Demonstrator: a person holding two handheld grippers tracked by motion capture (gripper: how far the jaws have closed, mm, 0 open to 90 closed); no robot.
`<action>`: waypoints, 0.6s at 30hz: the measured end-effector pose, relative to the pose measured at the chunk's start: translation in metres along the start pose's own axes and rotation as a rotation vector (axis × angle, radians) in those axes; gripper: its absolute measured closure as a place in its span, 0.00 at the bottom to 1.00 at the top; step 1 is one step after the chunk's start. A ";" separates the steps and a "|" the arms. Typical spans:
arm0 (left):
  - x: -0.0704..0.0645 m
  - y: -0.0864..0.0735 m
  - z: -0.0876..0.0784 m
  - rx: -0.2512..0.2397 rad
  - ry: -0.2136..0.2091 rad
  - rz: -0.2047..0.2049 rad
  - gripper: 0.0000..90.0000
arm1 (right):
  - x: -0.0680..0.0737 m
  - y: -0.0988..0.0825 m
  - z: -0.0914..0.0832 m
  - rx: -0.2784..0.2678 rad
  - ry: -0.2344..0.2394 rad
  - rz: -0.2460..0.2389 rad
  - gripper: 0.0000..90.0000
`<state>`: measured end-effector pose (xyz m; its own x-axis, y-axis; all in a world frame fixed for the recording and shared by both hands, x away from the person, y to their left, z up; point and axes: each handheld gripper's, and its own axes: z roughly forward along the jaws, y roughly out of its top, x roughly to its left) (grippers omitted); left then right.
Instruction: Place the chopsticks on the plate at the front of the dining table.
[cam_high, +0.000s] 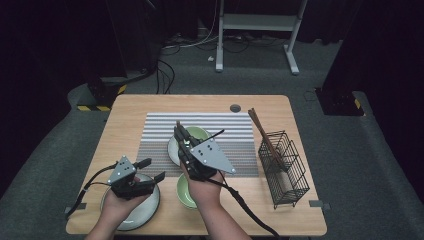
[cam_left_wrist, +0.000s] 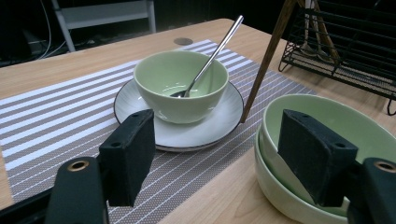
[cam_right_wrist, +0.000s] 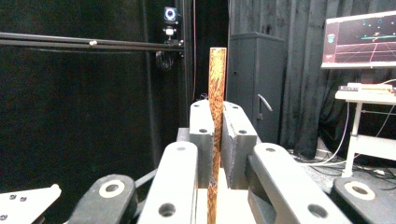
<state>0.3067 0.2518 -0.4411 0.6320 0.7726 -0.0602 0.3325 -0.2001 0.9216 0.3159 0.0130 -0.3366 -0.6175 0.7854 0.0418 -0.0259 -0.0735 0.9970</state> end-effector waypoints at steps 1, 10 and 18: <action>0.000 0.000 0.000 0.000 0.000 0.000 0.31 | 0.000 0.000 0.000 0.001 0.001 -0.001 0.93; 0.000 -0.004 0.005 0.016 -0.012 0.017 0.33 | 0.007 0.001 -0.001 0.011 0.002 0.013 0.93; -0.003 -0.005 0.005 0.000 -0.028 0.020 0.45 | 0.015 0.004 -0.001 0.009 0.019 0.026 0.93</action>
<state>0.3066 0.2479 -0.4477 0.6576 0.7515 -0.0524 0.3196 -0.2153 0.9228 0.3060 0.0243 -0.3316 -0.6328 0.7715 0.0661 -0.0030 -0.0878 0.9961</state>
